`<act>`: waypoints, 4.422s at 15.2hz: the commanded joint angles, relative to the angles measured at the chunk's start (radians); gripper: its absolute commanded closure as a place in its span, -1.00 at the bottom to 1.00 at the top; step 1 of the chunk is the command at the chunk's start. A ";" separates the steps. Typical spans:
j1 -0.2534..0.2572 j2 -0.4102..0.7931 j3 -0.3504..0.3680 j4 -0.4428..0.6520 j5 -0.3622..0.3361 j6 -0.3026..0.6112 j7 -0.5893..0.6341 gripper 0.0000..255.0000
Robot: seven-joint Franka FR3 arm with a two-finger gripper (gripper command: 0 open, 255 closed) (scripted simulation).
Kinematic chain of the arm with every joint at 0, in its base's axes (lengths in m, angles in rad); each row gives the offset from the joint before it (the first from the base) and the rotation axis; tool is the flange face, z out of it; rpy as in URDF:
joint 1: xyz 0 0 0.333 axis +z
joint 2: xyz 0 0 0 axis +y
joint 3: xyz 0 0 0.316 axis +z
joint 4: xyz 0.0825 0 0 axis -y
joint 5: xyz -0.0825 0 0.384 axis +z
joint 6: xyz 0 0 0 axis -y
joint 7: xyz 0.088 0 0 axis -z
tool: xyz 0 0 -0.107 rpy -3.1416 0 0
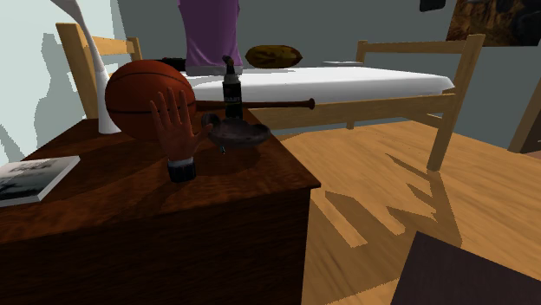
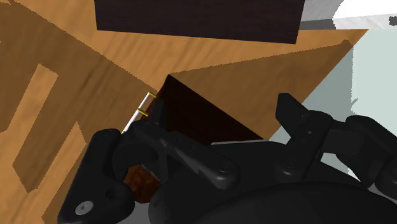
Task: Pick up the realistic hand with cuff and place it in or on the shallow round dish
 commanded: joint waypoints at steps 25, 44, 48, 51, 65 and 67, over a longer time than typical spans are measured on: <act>0.101 0.710 -0.091 0.229 0.013 0.773 -0.450 -1.00; 0.107 0.943 -0.074 0.355 0.063 0.935 -0.553 -1.00; 0.107 0.943 -0.074 0.355 0.063 0.935 -0.553 1.00; 0.107 0.942 -0.074 0.355 0.063 0.935 -0.553 1.00; 0.108 0.891 -0.077 0.414 0.053 0.824 -0.545 1.00; 0.109 0.881 -0.077 0.430 0.051 0.800 -0.544 1.00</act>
